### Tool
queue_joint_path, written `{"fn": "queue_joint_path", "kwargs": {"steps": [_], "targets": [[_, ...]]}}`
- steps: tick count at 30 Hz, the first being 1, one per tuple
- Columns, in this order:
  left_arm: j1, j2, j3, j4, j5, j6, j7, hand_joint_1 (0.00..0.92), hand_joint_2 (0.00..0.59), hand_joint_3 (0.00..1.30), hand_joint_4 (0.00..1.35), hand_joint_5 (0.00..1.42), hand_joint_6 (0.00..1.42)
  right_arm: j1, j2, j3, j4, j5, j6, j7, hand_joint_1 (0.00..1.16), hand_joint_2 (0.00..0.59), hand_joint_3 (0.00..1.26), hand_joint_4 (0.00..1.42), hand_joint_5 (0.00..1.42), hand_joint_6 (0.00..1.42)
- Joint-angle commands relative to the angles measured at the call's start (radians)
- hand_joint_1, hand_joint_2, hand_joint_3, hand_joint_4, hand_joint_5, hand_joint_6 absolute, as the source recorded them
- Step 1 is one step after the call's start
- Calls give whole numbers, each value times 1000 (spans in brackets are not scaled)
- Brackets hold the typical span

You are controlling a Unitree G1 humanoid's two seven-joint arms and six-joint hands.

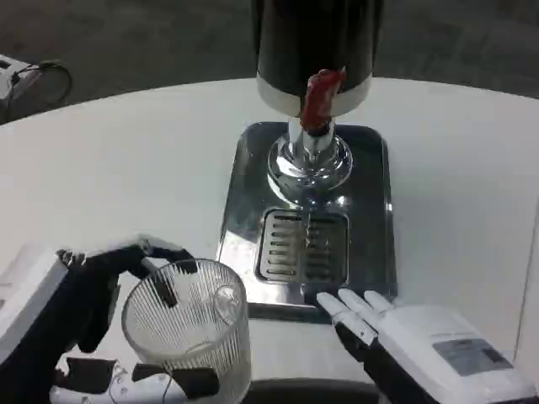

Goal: Grasp the cup under the faucet to collect the drink, then remove the cup.

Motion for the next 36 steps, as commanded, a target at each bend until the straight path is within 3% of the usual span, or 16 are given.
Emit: {"fn": "queue_joint_path", "kwargs": {"steps": [1,18,36], "targets": [[7,-5,12,-22,-25,-23,-2,466,0,1044,1102,1341,1424,24,4,-6,-28,-4,-19,3,304,454,45,0,0,0],[-31,-11,3,-16,-14,-2,-8,466,0,1044,1102,1341,1424,19,6,-12,-37,-19,-38,15,315,454,54,0,0,0],[-231,-8,-55,148,88,27,20,466,0,1044,1102,1341,1424,49,6,-109,-50,31,-33,13,307,454,61,0,0,0]]}}
